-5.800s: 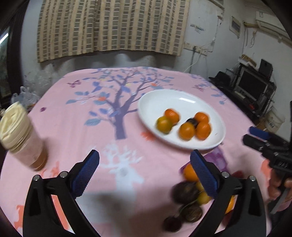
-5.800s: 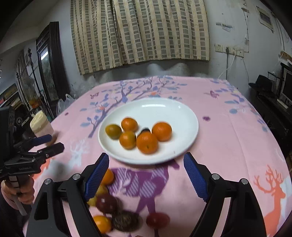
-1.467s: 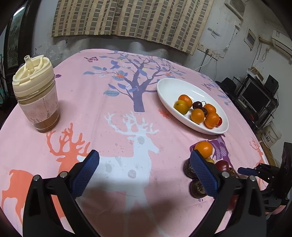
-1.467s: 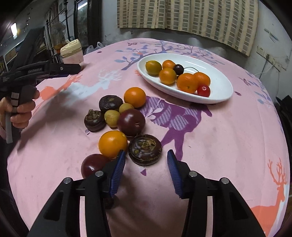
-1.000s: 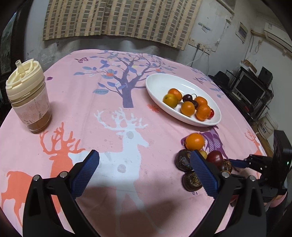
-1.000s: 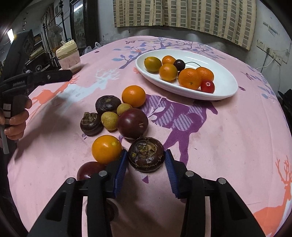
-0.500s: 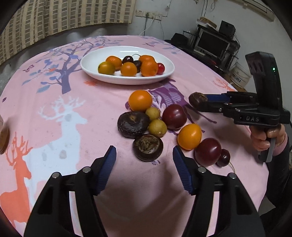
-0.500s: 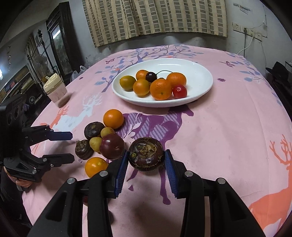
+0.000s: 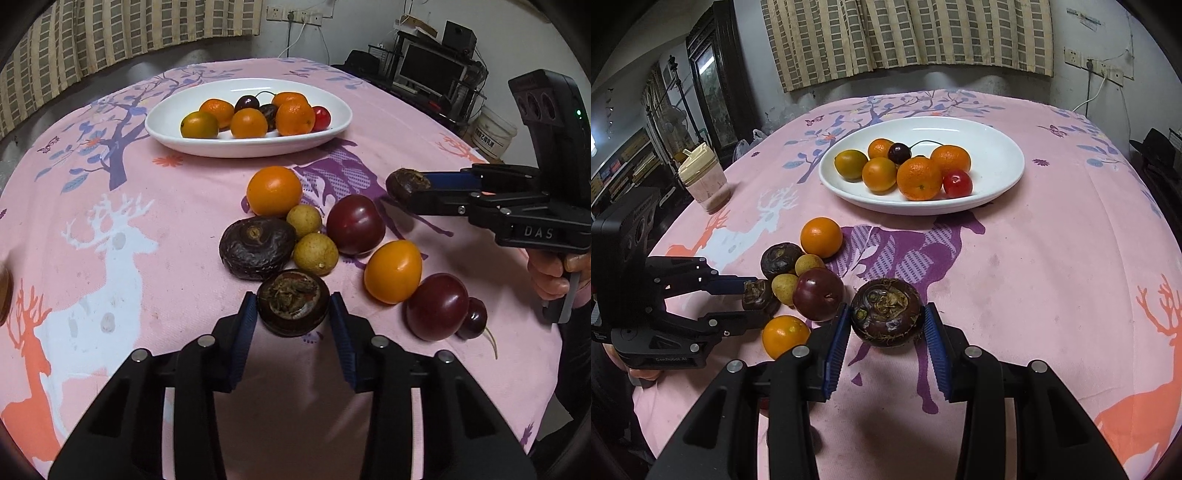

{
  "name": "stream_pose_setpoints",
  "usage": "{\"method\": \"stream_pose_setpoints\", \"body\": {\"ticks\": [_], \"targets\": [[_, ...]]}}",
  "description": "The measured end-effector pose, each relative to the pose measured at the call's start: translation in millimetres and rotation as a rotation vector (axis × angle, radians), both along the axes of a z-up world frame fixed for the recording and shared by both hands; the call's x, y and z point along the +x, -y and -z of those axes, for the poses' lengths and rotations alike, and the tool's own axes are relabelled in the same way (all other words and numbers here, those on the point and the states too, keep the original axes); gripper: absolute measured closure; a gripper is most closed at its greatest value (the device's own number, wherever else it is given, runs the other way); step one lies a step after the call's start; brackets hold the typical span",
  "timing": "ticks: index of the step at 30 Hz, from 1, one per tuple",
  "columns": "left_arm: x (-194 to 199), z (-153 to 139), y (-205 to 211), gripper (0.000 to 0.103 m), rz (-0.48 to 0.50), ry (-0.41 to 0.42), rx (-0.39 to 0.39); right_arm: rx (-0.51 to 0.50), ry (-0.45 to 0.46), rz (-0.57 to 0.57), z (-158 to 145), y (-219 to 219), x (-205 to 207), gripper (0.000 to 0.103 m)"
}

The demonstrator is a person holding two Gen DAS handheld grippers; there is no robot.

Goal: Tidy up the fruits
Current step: 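Grasp a mangosteen with each tool and release both onto the white plate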

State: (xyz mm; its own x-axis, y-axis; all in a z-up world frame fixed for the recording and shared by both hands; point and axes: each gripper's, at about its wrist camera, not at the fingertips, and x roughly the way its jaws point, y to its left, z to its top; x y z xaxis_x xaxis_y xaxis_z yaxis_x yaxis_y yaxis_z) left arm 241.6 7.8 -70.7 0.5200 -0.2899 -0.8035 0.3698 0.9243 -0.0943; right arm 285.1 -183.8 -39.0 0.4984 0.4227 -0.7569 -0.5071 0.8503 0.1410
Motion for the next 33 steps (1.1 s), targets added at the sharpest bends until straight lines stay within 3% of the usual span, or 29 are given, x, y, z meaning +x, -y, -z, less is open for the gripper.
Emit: {"method": "stream_pose_setpoints", "body": {"ticks": [4, 7, 8, 14, 18, 21, 23, 25, 28, 29, 33], "targets": [[-6, -14, -14, 0.063, -0.019, 0.022, -0.062, -0.004, 0.03, -0.012, 0, -2, -2, 0.062], [5, -40, -32, 0.063, -0.058, 0.044, -0.18, 0.063, 0.031, -0.029, -6, -3, 5, 0.062], [13, -49, -35, 0.063, -0.073, 0.056, -0.187, 0.095, 0.043, -0.014, -13, -4, 12, 0.062], [101, -79, -27, 0.064, -0.166, 0.132, -0.14, 0.142, 0.189, 0.141, -37, -12, 65, 0.062], [160, -69, -13, 0.064, -0.193, 0.103, -0.082, 0.169, 0.159, 0.208, -27, -14, 114, 0.062], [181, -61, -10, 0.06, -0.233, 0.081, -0.043, 0.173, 0.142, 0.219, -21, -16, 129, 0.06], [176, -65, -12, 0.028, -0.256, 0.11, -0.048, 0.164, 0.145, 0.208, -21, -17, 125, 0.055], [160, -75, -16, 0.017, -0.281, 0.158, -0.043, 0.155, 0.147, 0.191, -29, -17, 114, 0.053], [131, -84, -25, 0.015, -0.3, 0.185, -0.023, 0.15, 0.11, 0.152, -37, -23, 94, 0.048], [119, -85, -30, 0.011, -0.311, 0.19, -0.018, 0.143, 0.08, 0.121, -36, -28, 85, 0.048], [69, -77, -50, 0.007, -0.366, 0.241, -0.015, 0.091, 0.012, 0.029, -25, -44, 51, 0.048]]}}
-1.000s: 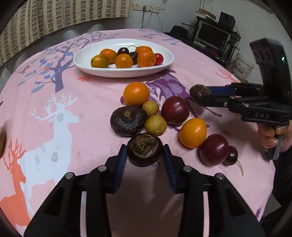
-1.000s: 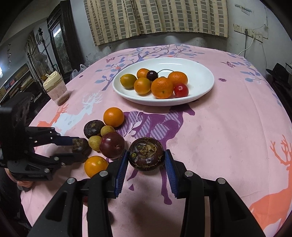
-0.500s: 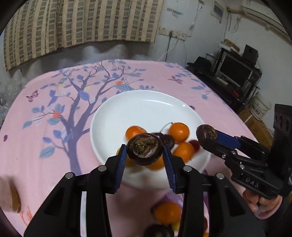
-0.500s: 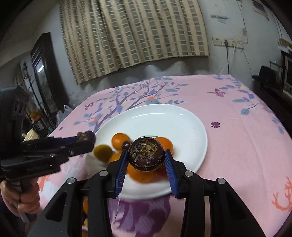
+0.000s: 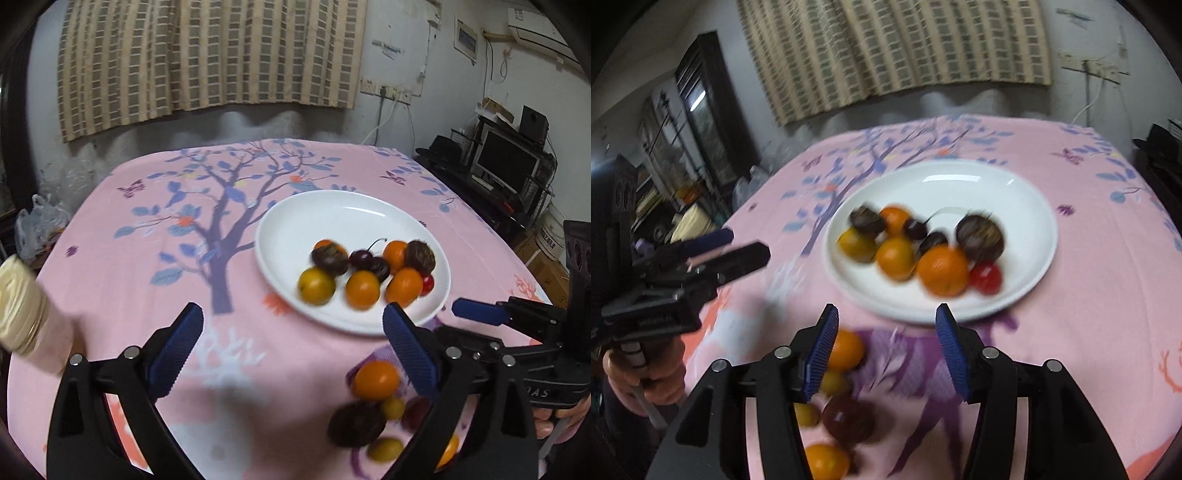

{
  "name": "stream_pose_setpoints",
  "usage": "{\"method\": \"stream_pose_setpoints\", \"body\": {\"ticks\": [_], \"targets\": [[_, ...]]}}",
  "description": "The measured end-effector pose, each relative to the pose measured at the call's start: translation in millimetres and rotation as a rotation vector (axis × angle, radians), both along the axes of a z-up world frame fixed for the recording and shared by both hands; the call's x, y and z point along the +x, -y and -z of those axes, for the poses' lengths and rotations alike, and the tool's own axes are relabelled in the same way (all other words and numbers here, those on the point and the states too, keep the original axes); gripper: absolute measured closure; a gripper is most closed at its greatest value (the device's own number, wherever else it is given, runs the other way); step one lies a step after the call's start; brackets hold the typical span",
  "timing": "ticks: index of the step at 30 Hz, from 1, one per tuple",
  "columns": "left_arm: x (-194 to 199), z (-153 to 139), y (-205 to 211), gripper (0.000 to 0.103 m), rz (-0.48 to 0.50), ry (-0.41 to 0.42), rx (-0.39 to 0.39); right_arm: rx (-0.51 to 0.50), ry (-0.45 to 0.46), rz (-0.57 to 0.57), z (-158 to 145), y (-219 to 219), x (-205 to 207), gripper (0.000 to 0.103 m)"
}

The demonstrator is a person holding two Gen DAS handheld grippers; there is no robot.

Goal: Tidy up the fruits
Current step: 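Grasp a mangosteen with each tool and release both onto the white plate, then grasp a mangosteen with the left tool while the right tool grasps a dark plum, release both on plate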

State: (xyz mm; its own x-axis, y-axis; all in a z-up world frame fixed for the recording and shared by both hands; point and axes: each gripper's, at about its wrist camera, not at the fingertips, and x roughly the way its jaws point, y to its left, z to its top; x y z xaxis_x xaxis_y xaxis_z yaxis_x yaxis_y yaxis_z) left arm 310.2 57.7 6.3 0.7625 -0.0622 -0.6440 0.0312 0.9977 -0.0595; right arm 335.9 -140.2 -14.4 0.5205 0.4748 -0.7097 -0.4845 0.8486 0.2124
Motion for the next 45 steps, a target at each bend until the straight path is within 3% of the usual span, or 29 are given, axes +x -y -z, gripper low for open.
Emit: {"method": "stream_pose_setpoints", "body": {"ticks": [2, 5, 8, 13, 18, 20, 23, 26, 27, 32, 39, 45], "targets": [[-16, 11, -7, 0.007, -0.024, 0.001, -0.003, -0.031, -0.024, -0.031, 7, -5, -13, 0.048], [-23, 32, -18, 0.007, -0.045, -0.078, -0.024, -0.069, -0.057, -0.06, 21, -9, -28, 0.048], [-22, 37, -25, 0.007, -0.053, -0.106, -0.065, -0.089, -0.066, -0.078, 26, -11, -33, 0.048], [-28, 33, -30, 0.007, -0.052, -0.083, -0.089, -0.063, -0.124, -0.1, 33, -13, -34, 0.051], [-30, 30, -27, 0.007, -0.045, -0.076, -0.083, -0.017, -0.199, -0.115, 41, -11, -27, 0.064], [-30, 29, -25, 0.007, -0.036, -0.077, -0.08, -0.005, -0.205, -0.108, 41, -8, -26, 0.065], [-29, 32, -18, 0.007, 0.053, -0.126, -0.101, 0.073, -0.202, -0.076, 33, 4, -22, 0.065], [-30, 39, -2, 0.007, 0.16, -0.169, -0.103, 0.077, -0.172, -0.041, 27, 12, -20, 0.064], [-31, 42, 5, 0.008, 0.182, -0.175, -0.088, 0.074, -0.171, -0.034, 27, 13, -19, 0.064], [-29, 59, 32, 0.035, 0.249, -0.233, -0.029, 0.052, -0.171, -0.02, 29, 11, -17, 0.064], [-27, 64, 40, 0.038, 0.27, -0.241, -0.025, 0.058, -0.162, -0.007, 25, 16, -17, 0.064], [-16, 69, 38, 0.045, 0.273, -0.298, -0.13, 0.061, -0.16, 0.01, 24, 18, -16, 0.064]]}}
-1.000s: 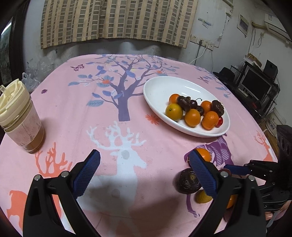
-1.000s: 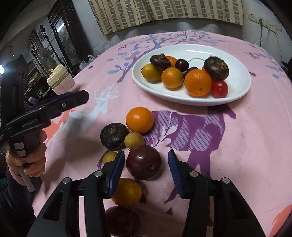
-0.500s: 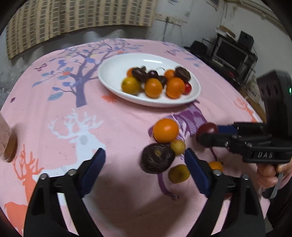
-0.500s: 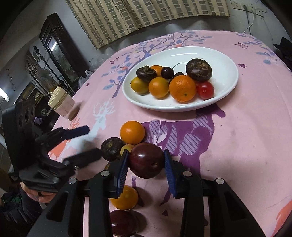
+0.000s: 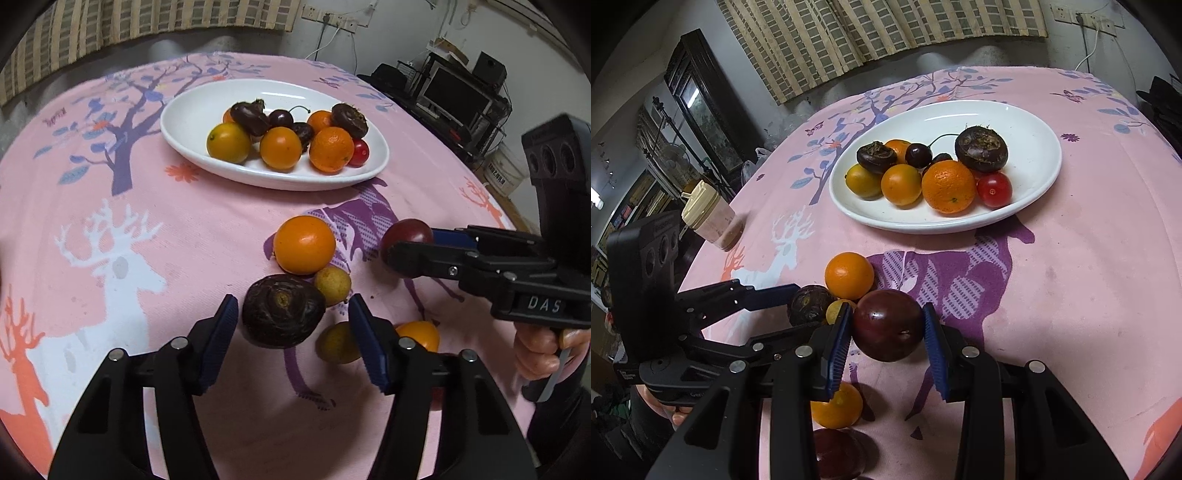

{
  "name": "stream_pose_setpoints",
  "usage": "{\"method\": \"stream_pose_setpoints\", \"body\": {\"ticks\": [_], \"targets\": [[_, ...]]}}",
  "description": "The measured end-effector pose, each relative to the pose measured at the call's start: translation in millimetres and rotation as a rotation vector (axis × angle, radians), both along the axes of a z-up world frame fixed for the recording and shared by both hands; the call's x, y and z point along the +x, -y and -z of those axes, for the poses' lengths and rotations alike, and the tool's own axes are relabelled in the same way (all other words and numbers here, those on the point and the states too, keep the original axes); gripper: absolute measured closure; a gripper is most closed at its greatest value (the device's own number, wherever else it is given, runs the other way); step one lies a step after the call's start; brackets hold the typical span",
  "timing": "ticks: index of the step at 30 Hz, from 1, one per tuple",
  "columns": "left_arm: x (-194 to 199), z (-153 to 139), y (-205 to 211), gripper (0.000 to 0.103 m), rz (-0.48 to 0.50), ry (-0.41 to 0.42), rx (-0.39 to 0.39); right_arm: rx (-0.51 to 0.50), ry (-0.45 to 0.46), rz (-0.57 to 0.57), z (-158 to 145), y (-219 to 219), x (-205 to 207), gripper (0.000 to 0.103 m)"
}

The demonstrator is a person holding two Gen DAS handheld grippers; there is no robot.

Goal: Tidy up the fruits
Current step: 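Grasp a mangosteen with the left tool while the right tool grasps a dark plum, release both on plate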

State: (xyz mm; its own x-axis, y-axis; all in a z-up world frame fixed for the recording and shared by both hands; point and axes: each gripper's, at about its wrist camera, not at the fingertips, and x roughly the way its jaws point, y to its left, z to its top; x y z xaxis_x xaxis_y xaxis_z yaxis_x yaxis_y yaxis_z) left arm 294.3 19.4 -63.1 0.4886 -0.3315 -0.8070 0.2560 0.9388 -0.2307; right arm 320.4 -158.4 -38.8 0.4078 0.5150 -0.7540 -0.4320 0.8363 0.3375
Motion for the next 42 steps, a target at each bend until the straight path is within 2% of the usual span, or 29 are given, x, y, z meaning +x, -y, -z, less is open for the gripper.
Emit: {"method": "stream_pose_setpoints", "body": {"ticks": [3, 4, 7, 13, 18, 21, 25, 26, 29, 32, 35, 37, 42], "targets": [[7, 4, -9, 0.051, -0.033, -0.053, -0.068, -0.001, 0.002, 0.004, -1, 1, 0, 0.064], [8, 5, -12, 0.057, -0.044, -0.063, -0.084, -0.001, 0.003, 0.004, 0, 1, 0, 0.064], [8, 6, -16, 0.058, -0.051, -0.075, -0.102, 0.0, 0.001, 0.002, 0, 1, 0, 0.064], [-3, 3, -10, 0.058, -0.041, -0.058, -0.032, -0.002, 0.007, 0.0, -1, 0, -1, 0.064], [-19, 2, -19, 0.058, -0.068, -0.063, -0.002, -0.002, 0.015, -0.003, -4, 0, -2, 0.064], [-20, 4, -22, 0.056, -0.08, -0.067, -0.011, -0.007, 0.016, -0.007, -3, -1, -2, 0.064], [-25, 5, 0, 0.057, -0.066, 0.007, 0.149, -0.016, 0.014, -0.002, 0, -2, -2, 0.064], [-26, 5, 2, 0.058, -0.069, 0.019, 0.16, -0.015, 0.015, 0.0, 0, -1, -1, 0.064], [-22, 1, -13, 0.058, -0.099, 0.0, 0.087, -0.009, 0.029, 0.013, -3, 2, -1, 0.064], [-19, -22, -24, 0.058, -0.137, 0.077, 0.057, 0.006, 0.099, 0.038, -13, 5, 0, 0.064], [2, -50, -21, 0.058, -0.127, 0.151, 0.035, 0.021, 0.199, 0.119, -26, 8, 16, 0.064], [29, -66, -14, 0.058, -0.122, 0.19, 0.017, 0.035, 0.222, 0.167, -29, 11, 32, 0.064], [103, -78, 2, 0.058, -0.178, 0.227, -0.015, 0.075, 0.27, 0.233, -31, 11, 80, 0.064]]}}
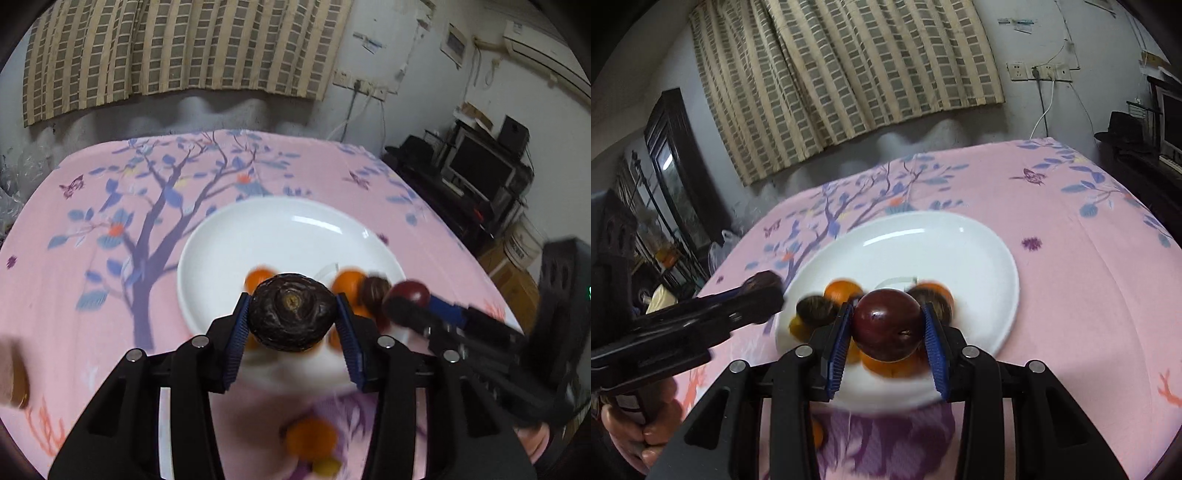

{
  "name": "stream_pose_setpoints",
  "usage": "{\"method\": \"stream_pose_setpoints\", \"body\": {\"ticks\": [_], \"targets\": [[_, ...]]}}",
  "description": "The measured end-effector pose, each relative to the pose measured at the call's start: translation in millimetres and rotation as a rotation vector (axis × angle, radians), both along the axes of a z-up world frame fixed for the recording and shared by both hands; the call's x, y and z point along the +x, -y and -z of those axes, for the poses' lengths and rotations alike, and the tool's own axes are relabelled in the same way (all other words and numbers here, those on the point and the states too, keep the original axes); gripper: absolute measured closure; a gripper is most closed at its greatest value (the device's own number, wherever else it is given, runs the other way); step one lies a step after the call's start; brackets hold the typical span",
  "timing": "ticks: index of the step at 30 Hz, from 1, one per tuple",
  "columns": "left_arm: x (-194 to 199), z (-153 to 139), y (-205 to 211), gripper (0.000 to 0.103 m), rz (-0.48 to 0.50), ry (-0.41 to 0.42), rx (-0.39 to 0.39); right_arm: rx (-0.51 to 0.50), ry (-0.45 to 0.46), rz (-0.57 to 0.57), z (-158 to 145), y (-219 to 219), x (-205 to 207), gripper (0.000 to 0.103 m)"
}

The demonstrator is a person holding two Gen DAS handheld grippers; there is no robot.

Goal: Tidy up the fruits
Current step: 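Grasp a mangosteen with the left tool while the right tool grasps a dark plum, release both on plate, then grasp a tangerine with the left tool while the right tool grasps a tangerine, release both on plate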

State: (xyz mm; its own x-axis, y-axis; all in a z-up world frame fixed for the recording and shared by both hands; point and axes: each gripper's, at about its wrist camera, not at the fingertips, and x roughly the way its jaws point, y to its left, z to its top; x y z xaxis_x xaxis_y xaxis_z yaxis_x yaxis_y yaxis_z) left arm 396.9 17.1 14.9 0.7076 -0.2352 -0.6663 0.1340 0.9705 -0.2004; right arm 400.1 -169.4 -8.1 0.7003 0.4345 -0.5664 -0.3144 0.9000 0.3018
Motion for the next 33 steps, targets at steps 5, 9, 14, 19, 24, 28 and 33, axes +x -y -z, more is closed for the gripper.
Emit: {"method": "stream_pose_setpoints", "body": {"ticks": [5, 9, 14, 19, 24, 28, 33], "targets": [[42, 9, 9, 0.058, -0.024, -0.03, 0.006, 0.009, 0.008, -0.011, 2, -6, 24, 0.064], [40, 11, 7, 0.038, -0.073, -0.021, 0.054, 0.014, 0.004, -0.011, 1, -4, 28, 0.063], [4, 8, -18, 0.018, -0.111, -0.019, 0.016, 0.011, 0.01, -0.025, -11, -3, 12, 0.061], [-51, 6, -32, 0.007, -0.173, 0.05, 0.102, -0.032, 0.012, -0.055, -16, -12, -19, 0.056], [-90, 26, -47, 0.007, -0.178, 0.037, 0.089, -0.047, 0.02, -0.111, -17, -20, -50, 0.055], [-101, 43, -58, 0.007, -0.206, -0.023, 0.107, -0.074, -0.002, -0.199, -12, -22, -77, 0.046], [-108, 40, -72, 0.007, -0.258, -0.019, 0.076, -0.171, -0.117, -0.302, 12, -27, -107, 0.045]]}}
